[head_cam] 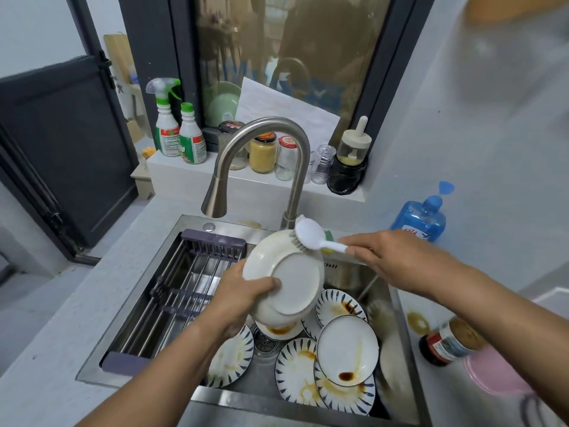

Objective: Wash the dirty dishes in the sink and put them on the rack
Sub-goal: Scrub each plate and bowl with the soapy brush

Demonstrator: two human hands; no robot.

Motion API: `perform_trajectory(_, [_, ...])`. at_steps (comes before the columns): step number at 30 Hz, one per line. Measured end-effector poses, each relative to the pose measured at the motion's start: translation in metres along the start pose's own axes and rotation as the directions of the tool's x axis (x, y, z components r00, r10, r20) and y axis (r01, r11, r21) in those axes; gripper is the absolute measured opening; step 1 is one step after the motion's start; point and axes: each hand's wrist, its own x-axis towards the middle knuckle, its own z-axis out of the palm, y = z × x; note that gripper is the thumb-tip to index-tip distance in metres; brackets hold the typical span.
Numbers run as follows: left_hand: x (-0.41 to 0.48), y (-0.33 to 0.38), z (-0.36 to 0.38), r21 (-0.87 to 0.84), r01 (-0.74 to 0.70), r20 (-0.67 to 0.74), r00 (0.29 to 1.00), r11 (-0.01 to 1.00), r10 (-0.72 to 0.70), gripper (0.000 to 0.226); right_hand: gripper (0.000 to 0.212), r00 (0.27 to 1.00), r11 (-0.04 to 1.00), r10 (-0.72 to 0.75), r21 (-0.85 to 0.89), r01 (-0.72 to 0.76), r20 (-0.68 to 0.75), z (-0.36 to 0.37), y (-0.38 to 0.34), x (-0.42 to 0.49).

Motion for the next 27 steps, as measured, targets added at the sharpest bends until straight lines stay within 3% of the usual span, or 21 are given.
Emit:
perform_trajectory(6, [0.013,-0.004,-0.004,-0.477,0.084,-0.020,0.994,0.875,-0.106,0.050,0.031,0.999,0.980,0.005,0.196,-0.013,0.037,0.020,0.033,0.000])
perform_trajectory(10, [0.022,-0.011,0.002,-0.650,0.186,0.054,0.978,0.737,-0.199,0.056,0.035,0.999,0.995,-0.004,0.102,0.000,0.045,0.017,0.025,-0.012])
perform_trajectory(14, [0.021,-0.012,0.014,-0.756,0.218,0.060,0.962,0.618,-0.267,0.033,0.040,0.998,0.997,-0.043,-0.055,0.046,0.048,0.020,0.003,-0.036])
perform_trajectory(20, [0.020,-0.018,0.031,-0.808,0.244,0.033,0.928,0.537,-0.372,0.047,0.046,0.986,0.941,-0.163,-0.295,0.167,0.038,0.045,-0.043,-0.066])
perform_trajectory(27, [0.019,-0.029,0.021,-0.876,0.201,0.102,0.966,0.438,-0.240,0.063,0.054,0.998,0.973,-0.031,-0.231,0.018,-0.054,0.031,0.001,-0.061])
